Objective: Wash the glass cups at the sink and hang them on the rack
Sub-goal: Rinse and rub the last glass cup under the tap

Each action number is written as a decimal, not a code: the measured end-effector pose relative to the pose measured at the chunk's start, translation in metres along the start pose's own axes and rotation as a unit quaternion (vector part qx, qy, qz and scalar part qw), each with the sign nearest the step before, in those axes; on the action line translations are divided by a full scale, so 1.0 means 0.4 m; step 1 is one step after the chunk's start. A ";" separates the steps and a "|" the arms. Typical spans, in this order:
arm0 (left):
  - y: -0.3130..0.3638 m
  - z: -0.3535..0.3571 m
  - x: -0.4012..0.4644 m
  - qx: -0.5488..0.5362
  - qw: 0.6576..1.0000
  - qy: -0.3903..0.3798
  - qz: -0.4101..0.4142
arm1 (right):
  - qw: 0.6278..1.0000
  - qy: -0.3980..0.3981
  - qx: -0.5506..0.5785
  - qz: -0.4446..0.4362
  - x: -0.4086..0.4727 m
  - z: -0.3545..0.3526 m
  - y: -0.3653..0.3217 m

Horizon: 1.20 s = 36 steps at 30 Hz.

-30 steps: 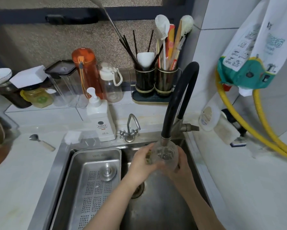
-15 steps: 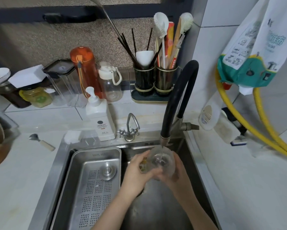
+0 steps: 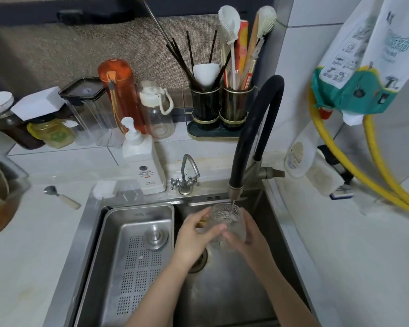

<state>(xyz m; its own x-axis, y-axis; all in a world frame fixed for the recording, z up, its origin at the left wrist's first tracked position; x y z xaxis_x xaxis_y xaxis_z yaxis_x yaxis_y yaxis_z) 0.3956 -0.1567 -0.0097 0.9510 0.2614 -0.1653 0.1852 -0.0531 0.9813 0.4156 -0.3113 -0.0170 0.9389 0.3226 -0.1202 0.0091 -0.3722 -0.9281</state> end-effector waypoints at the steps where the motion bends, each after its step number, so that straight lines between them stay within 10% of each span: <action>1: 0.005 0.016 0.004 0.010 1.000 -0.011 -0.002 | 1.000 0.011 -0.004 0.004 0.000 -0.013 0.004; 31: -0.090 0.002 -0.029 0.028 0.990 0.041 -0.130 | 0.945 -0.056 -0.115 0.300 -0.047 0.000 0.093; 36: -0.028 0.014 -0.020 -0.038 0.996 0.021 -0.080 | 0.975 -0.029 -0.095 0.200 -0.027 -0.015 0.035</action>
<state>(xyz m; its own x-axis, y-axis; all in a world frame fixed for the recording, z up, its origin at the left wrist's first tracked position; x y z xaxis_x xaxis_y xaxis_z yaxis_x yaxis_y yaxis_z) 0.3873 -0.1634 -0.0198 0.8993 0.3000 -0.3181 0.3134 0.0651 0.9474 0.4076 -0.3252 -0.0266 0.8596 0.1653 -0.4836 -0.2850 -0.6303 -0.7221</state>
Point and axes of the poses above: each hand's wrist, its own x-axis towards the middle knuckle, its own z-axis out of the palm, y = z × x, the point moved 9 cm from there along x, towards the middle knuckle, and after that the axes turned 12 degrees about -x, right-handed, at the moved point
